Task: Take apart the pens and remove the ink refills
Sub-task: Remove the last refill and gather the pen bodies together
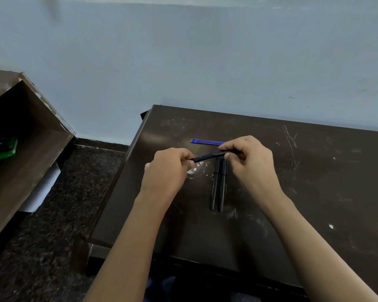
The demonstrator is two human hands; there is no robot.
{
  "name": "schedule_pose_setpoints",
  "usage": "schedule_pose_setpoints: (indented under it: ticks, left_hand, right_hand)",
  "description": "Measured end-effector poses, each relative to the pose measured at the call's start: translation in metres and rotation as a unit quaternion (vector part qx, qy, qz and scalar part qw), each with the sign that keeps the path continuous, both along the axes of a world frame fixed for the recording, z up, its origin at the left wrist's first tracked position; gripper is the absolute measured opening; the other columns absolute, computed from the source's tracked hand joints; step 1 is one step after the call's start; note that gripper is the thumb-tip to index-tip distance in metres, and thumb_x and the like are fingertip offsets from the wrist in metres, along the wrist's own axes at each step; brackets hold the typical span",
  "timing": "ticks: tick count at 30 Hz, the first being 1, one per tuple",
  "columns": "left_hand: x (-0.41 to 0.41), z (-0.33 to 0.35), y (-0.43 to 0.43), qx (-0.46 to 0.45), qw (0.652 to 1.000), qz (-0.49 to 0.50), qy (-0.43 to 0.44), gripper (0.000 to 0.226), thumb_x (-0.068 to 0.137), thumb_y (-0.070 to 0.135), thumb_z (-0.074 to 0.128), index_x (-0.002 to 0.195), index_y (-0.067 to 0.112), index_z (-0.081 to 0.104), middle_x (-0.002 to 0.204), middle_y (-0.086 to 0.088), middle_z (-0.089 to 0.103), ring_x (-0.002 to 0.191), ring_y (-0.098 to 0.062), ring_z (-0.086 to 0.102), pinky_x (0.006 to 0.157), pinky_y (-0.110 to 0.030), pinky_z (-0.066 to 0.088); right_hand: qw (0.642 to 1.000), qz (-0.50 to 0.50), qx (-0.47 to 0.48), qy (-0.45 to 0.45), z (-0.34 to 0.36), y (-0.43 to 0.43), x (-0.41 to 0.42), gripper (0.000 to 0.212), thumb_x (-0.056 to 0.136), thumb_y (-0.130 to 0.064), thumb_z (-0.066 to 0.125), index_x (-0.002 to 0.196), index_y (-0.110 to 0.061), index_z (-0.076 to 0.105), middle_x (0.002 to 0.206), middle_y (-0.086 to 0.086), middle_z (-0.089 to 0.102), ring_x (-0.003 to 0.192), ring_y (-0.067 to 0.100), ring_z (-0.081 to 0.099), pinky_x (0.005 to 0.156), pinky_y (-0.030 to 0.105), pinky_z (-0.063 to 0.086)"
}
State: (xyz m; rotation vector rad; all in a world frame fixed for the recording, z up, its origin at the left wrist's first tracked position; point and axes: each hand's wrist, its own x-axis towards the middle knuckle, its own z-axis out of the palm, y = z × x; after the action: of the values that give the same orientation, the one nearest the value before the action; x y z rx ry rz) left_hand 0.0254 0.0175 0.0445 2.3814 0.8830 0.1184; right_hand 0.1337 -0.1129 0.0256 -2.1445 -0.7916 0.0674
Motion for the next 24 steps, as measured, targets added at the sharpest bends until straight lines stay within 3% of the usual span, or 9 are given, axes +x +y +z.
schedule_pose_setpoints:
  ticks: [4,9,14,17,19,22,24]
  left_hand:
    - [0.002,-0.003,-0.004,0.013,0.999,-0.029,-0.017,0.017,0.092,0.024,0.055,0.099,0.020,0.071,0.075,0.007,0.054,0.073,-0.014,0.054,0.073,-0.033,0.046]
    - [0.002,-0.002,-0.010,0.061,0.996,-0.040,-0.060,0.017,0.090,0.023,0.059,0.098,0.018,0.073,0.071,0.011,0.053,0.070,-0.010,0.051,0.078,-0.037,0.048]
    - [0.004,-0.003,-0.020,0.072,0.995,-0.030,-0.064,0.017,0.090,0.023,0.060,0.099,0.018,0.074,0.075,0.004,0.063,0.070,-0.011,0.054,0.078,-0.036,0.051]
    - [0.005,-0.002,-0.023,0.052,0.997,-0.022,-0.045,0.017,0.090,0.023,0.060,0.100,0.018,0.074,0.074,0.006,0.059,0.069,-0.011,0.054,0.070,-0.028,0.048]
    - [0.006,-0.003,-0.025,0.015,1.000,-0.020,-0.005,0.019,0.090,0.024,0.060,0.104,0.019,0.072,0.077,0.006,0.058,0.070,-0.009,0.053,0.066,-0.023,0.043]
    - [0.005,-0.006,-0.029,-0.034,0.999,-0.016,0.024,0.020,0.090,0.027,0.060,0.106,0.020,0.070,0.076,0.008,0.054,0.069,-0.007,0.050,0.061,-0.018,0.038]
    - [0.004,-0.007,-0.031,-0.060,0.998,0.007,0.015,0.020,0.091,0.026,0.059,0.106,0.019,0.070,0.085,0.004,0.060,0.075,-0.007,0.051,0.067,-0.019,0.040]
  right_hand:
    - [0.998,0.054,-0.009,-0.035,-0.004,0.005,-0.008,0.025,0.083,0.004,0.062,0.094,-0.014,0.075,0.097,0.002,0.064,0.090,0.016,0.060,0.085,0.026,0.048]
    - [0.997,0.062,-0.019,-0.042,-0.004,0.002,-0.009,0.018,0.083,0.000,0.062,0.091,-0.012,0.074,0.092,0.003,0.066,0.087,0.018,0.060,0.079,0.022,0.040]
    - [0.994,0.068,-0.067,-0.044,-0.002,-0.002,-0.008,0.018,0.088,-0.002,0.056,0.092,-0.009,0.073,0.090,0.006,0.065,0.085,0.023,0.058,0.075,0.022,0.036]
    - [0.993,0.075,-0.082,-0.032,-0.002,-0.002,-0.006,0.019,0.088,-0.002,0.056,0.094,-0.009,0.072,0.094,0.007,0.065,0.090,0.024,0.059,0.078,0.025,0.040]
    - [0.992,0.083,-0.094,-0.014,-0.004,-0.003,-0.006,0.021,0.088,-0.002,0.056,0.099,-0.010,0.072,0.101,0.008,0.065,0.097,0.024,0.059,0.085,0.028,0.044]
    - [0.992,0.082,-0.098,0.009,-0.007,-0.007,-0.011,0.038,0.087,-0.007,0.060,0.124,-0.016,0.060,0.117,0.006,0.061,0.109,0.023,0.055,0.099,0.036,0.043]
    - [0.996,0.037,-0.074,0.021,-0.007,-0.013,-0.009,0.051,0.086,-0.011,0.064,0.134,-0.019,0.050,0.124,0.005,0.056,0.113,0.022,0.053,0.102,0.038,0.042]
